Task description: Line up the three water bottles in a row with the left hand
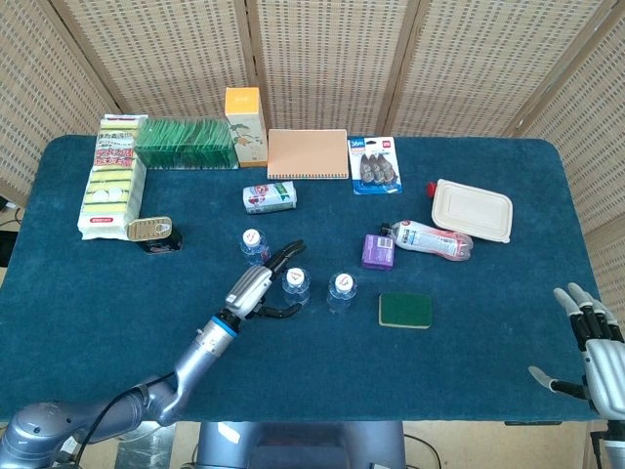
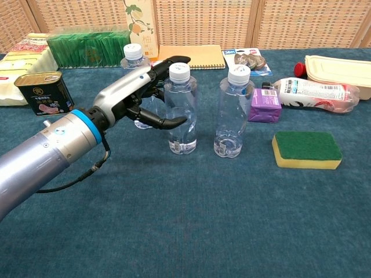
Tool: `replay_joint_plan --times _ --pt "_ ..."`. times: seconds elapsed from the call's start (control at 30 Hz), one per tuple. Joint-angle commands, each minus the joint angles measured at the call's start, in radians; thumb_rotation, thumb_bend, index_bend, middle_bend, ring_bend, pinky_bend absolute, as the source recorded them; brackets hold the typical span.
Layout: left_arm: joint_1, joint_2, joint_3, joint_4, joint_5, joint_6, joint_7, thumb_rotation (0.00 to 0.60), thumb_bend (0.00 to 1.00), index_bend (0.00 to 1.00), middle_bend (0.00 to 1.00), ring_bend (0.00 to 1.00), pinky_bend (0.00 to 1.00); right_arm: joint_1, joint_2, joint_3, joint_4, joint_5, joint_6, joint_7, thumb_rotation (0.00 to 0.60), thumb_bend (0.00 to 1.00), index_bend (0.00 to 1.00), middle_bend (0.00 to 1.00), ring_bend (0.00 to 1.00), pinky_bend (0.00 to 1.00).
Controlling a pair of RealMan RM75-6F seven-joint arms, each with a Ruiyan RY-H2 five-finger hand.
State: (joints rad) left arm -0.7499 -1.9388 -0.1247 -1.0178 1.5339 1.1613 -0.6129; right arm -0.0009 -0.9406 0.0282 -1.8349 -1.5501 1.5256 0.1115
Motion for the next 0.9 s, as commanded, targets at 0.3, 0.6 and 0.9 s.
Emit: replay_joint_plan --times 0.3,0.6,0.9 --pt "0.064 0.092 0.055 -0.112 0.061 0.105 -0.090 0.600 0.25 0.00 0.00 0.04 0.27 -0.002 0.002 -0.005 -0.009 -0.006 0.002 -0.012 0.600 0.00 0.04 0.00 0.00 0.02" --pt "0.099 0.219 0.067 -0.275 0.119 0.207 -0.122 0.600 0.24 0.00 0.00 0.02 0.20 -0.002 0.000 -0.009 -0.020 -0.006 -0.004 -0.033 0.600 0.00 0.04 0.00 0.00 0.02" --pt "0.138 0.385 0.033 -0.473 0.165 0.327 -0.037 0.600 0.15 0.00 0.00 0.00 0.00 0.000 0.000 -0.011 -0.025 -0.005 -0.011 -0.042 0.600 0.00 0.04 0.00 0.00 0.02"
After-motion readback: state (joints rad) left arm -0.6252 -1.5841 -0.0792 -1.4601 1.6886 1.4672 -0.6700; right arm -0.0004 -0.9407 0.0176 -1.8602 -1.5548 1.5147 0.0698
